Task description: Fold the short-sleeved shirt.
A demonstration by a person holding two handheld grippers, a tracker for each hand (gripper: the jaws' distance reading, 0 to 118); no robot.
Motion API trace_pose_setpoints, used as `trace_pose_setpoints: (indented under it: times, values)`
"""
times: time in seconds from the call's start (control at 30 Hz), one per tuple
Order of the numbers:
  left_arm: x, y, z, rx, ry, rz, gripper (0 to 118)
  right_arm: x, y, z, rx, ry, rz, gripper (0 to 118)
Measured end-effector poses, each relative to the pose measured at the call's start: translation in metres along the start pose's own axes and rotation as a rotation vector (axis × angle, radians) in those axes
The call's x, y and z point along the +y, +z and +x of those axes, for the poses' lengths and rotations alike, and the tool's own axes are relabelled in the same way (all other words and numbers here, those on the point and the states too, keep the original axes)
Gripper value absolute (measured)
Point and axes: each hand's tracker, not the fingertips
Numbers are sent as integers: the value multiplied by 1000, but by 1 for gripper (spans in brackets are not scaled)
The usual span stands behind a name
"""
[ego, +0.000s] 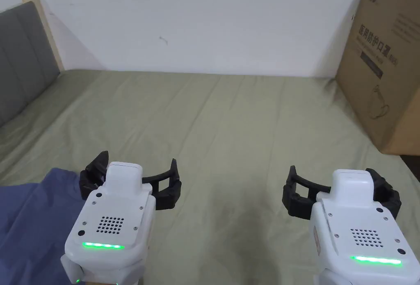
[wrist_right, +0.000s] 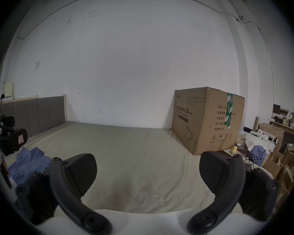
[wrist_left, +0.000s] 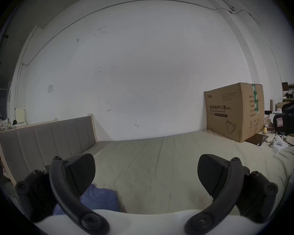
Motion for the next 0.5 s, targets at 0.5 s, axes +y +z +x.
trace_pose_setpoints:
  times: [0.5]
  values:
    - [2,0,-3,11,25,-4,118,4,1,-2,0,5,0,118]
